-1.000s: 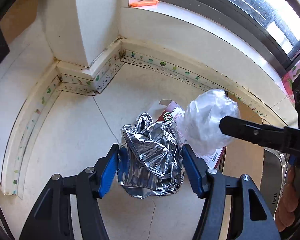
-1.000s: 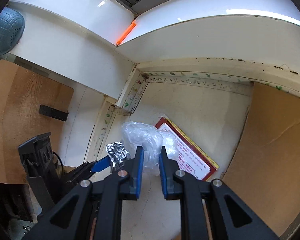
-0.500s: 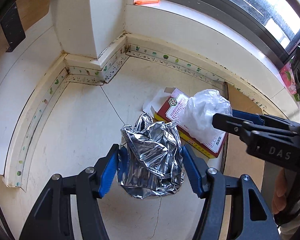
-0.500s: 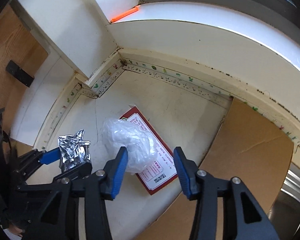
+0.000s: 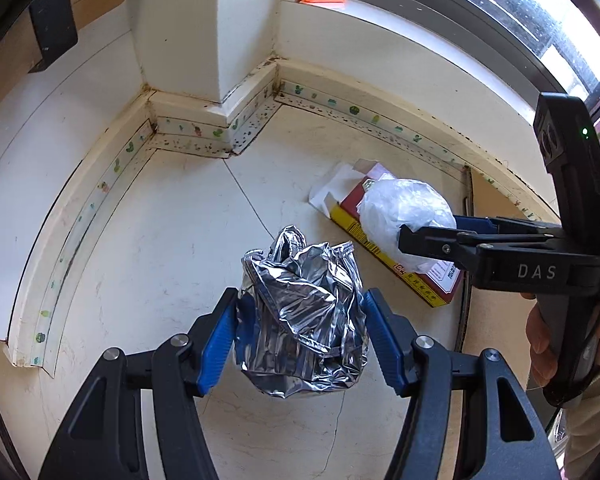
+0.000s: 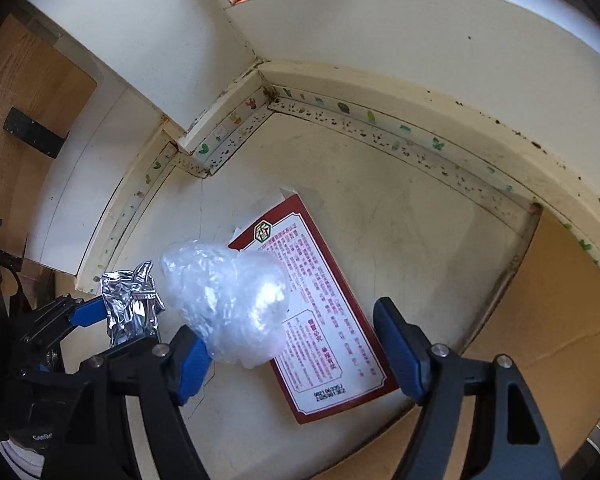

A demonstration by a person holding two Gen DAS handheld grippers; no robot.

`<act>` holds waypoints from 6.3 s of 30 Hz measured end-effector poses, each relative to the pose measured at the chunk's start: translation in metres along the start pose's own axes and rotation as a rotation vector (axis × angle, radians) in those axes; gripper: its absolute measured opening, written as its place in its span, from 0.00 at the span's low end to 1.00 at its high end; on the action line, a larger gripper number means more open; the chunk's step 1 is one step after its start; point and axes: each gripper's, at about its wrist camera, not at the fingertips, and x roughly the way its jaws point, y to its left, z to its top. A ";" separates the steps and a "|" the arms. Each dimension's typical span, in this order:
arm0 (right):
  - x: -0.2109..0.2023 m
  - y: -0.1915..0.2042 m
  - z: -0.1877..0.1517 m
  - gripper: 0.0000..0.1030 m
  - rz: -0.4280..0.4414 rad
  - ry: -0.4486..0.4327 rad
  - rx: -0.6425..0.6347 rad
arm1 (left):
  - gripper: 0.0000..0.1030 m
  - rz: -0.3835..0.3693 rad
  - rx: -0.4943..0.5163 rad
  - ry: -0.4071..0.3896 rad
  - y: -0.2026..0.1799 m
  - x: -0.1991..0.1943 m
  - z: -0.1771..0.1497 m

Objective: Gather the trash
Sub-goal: 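Lower the right tool with the plastic bag toward the red box, then grasp the red-and-white box with the right tool while the left holds the foil, then carry the foil, plastic bag and red box down to the bin and open both tools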

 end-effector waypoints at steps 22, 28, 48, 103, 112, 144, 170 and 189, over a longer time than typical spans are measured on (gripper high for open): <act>-0.010 0.008 -0.026 0.04 0.070 -0.019 0.020 | 0.59 -0.030 -0.005 0.029 -0.001 0.008 0.006; -0.013 0.017 -0.035 0.01 0.068 -0.032 0.022 | 0.59 -0.020 -0.013 0.025 0.004 0.001 0.003; -0.006 0.046 -0.034 0.49 -0.027 0.021 -0.027 | 0.59 -0.013 -0.037 0.005 0.022 -0.003 0.003; 0.040 0.118 -0.023 0.58 -0.361 -0.154 -0.289 | 0.59 0.113 0.031 -0.108 0.084 0.010 0.029; -0.005 0.135 -0.065 0.58 -0.335 -0.200 -0.343 | 0.59 0.057 0.081 -0.122 0.072 -0.031 -0.009; -0.085 0.344 -0.415 0.58 -0.489 -0.314 0.073 | 0.59 -0.169 0.523 -0.022 0.105 -0.246 -0.344; 0.095 0.266 -0.571 0.58 -0.325 -0.066 0.238 | 0.59 -0.154 0.447 0.234 0.160 -0.056 -0.528; 0.285 0.158 -0.584 0.58 -0.240 0.114 0.325 | 0.59 -0.151 0.333 0.335 0.213 0.149 -0.560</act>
